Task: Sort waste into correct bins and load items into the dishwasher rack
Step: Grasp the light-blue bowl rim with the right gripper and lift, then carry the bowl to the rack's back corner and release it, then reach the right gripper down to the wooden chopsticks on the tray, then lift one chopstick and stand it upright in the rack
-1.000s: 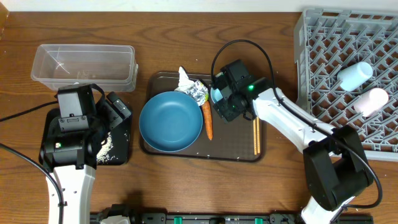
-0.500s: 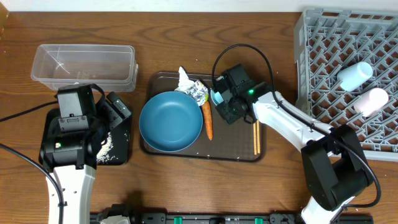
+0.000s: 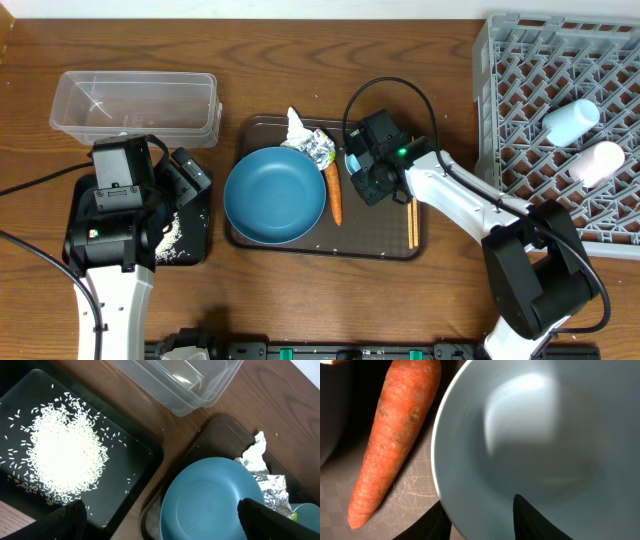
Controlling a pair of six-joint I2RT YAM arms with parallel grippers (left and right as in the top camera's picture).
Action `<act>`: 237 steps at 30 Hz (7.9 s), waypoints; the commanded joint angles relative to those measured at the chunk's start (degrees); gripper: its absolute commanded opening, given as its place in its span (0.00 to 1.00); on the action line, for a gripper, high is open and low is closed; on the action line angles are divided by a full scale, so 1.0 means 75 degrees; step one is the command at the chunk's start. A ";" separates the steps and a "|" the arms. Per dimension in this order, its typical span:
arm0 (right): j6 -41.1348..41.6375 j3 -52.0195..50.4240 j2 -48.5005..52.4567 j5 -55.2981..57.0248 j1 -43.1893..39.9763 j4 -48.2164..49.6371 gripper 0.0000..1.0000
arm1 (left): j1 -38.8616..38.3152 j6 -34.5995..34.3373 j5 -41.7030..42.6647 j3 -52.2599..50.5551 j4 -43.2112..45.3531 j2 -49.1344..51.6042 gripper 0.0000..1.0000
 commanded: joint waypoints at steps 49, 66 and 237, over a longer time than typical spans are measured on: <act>0.1440 0.3144 -0.0860 -0.6994 -0.7146 0.2098 0.01 | 0.0032 -0.0012 -0.0067 0.0131 -0.0020 0.0015 0.99; 0.3171 0.3144 0.1760 -0.7842 -0.8475 0.6475 0.01 | 0.0032 -0.0012 -0.0067 0.0131 -0.0020 0.0015 0.99; 0.0326 0.4893 -0.0586 -0.0431 -0.4444 -0.3314 0.01 | 0.0032 -0.0012 -0.0067 0.0131 -0.0020 0.0015 0.99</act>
